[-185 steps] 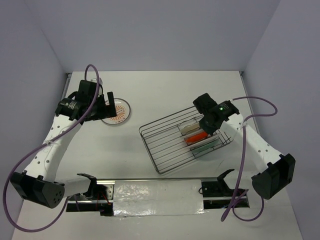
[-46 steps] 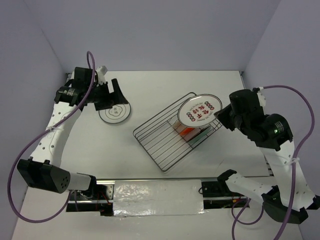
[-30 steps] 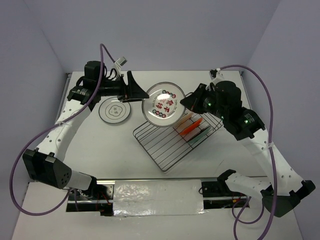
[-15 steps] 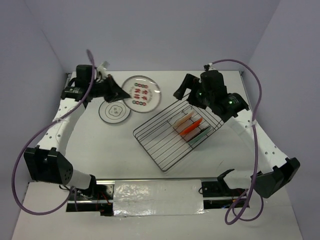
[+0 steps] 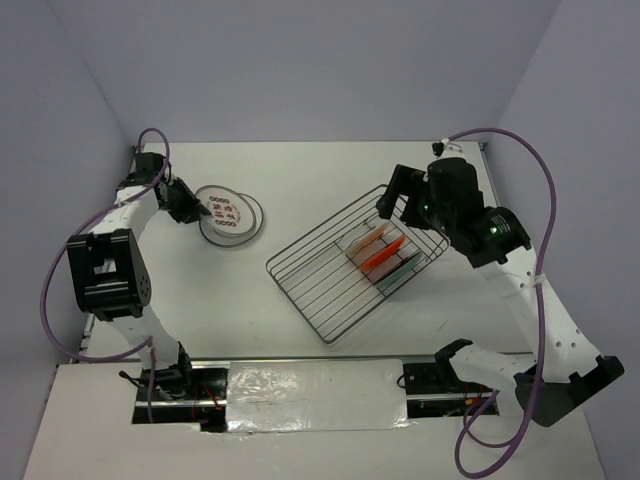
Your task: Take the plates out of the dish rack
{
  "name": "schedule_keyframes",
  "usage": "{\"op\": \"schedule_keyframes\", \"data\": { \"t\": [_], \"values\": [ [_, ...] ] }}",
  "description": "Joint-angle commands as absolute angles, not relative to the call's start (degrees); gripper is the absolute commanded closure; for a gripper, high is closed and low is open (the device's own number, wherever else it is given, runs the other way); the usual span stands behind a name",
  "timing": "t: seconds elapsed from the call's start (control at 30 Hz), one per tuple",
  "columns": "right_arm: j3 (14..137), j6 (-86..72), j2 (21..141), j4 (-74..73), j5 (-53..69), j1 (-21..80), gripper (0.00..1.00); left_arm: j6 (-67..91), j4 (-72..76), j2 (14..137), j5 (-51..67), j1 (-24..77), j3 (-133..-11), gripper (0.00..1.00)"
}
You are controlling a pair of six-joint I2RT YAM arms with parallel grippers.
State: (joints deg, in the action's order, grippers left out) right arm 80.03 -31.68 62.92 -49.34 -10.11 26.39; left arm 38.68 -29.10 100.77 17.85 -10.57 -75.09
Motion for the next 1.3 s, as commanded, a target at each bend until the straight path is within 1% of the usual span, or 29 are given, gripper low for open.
{"op": "schedule_keyframes", "data": {
  "t": [0.0, 0.07, 0.1, 0.13, 0.17, 0.27, 0.33, 0.5, 0.6, 0.7, 0.77, 0.8, 0.87, 0.93, 0.97, 1.0, 1.07, 1.1, 1.27],
  "values": [
    [78.1, -27.0, 62.8, -48.3, -6.2, 25.7, 0.00, 36.8, -27.1, 102.1, 14.8, -10.7, -75.2, 0.68],
    [77.9, -25.7, 62.9, -48.3, -5.4, 25.6, 0.00, 37.0, -27.9, 101.6, 13.1, -10.7, -73.7, 0.47],
    [78.0, -25.1, 63.6, -48.6, -5.2, 25.8, 0.00, 37.6, -29.7, 100.6, 11.0, -10.7, -73.4, 0.22],
    [78.8, -25.0, 64.5, -50.3, -6.1, 25.8, 0.00, 37.5, -30.7, 99.9, 10.2, -10.6, -72.8, 0.10],
    [79.7, -25.2, 65.6, -51.9, -7.1, 25.7, 0.00, 37.3, -32.0, 98.9, 9.5, -10.5, -72.9, 0.01],
    [84.9, -31.2, 72.2, -60.6, -15.2, 25.8, 0.00, 34.2, -38.9, 97.5, 5.5, -8.6, -75.8, 0.00],
    [87.0, -35.7, 75.9, -62.9, -19.0, 25.9, 0.00, 33.0, -43.0, 96.3, 3.1, -5.4, -78.2, 0.01],
    [89.8, -42.4, 81.6, -62.1, -19.1, 25.9, 0.00, 30.1, -49.0, 93.0, -1.6, 5.2, -82.3, 0.01],
    [91.2, -46.9, 86.3, -64.0, -20.4, 26.4, 0.00, 30.2, -49.9, 89.3, -2.8, 8.4, -80.7, 0.01],
    [91.3, -50.8, 89.6, -65.1, -22.8, 28.2, 0.01, 29.6, -49.2, 85.5, -1.8, 8.8, -78.3, 0.01],
    [90.2, -53.0, 90.8, -64.1, -22.9, 29.3, 0.08, 28.8, -50.2, 83.7, -0.6, 8.8, -77.6, 0.00],
    [89.0, -53.9, 90.9, -63.4, -23.1, 29.7, 0.15, 28.6, -50.4, 83.1, -0.5, 8.9, -77.5, 0.00],
    [87.9, -55.1, 91.5, -62.0, -23.4, 30.5, 0.20, 28.1, -51.2, 81.2, 0.4, 9.1, -77.3, 0.00],
    [86.5, -56.9, 92.2, -61.5, -23.1, 30.7, 0.21, 27.5, -51.6, 79.5, 0.4, 9.1, -76.8, 0.00],
    [86.1, -57.4, 93.2, -61.3, -22.9, 31.0, 0.24, 27.3, -52.0, 79.0, 0.2, 9.1, -76.6, 0.00],
    [85.4, -57.7, 93.6, -60.7, -22.8, 31.2, 0.30, 27.1, -51.9, 78.5, 0.2, 9.1, -76.6, 0.00],
    [85.5, -58.3, 95.1, -60.0, -22.3, 31.6, 0.35, 26.5, -52.4, 77.7, 0.2, 9.1, -76.5, 0.01],
    [86.0, -58.7, 96.7, -60.0, -22.2, 31.6, 0.43, 26.0, -52.6, 77.3, 0.2, 9.1, -76.5, 0.01],
    [88.9, -60.8, 101.2, -62.6, -23.7, 32.3, 0.54, 24.5, -52.7, 76.6, 0.2, 9.1, -75.4, 0.00]
  ]
}}
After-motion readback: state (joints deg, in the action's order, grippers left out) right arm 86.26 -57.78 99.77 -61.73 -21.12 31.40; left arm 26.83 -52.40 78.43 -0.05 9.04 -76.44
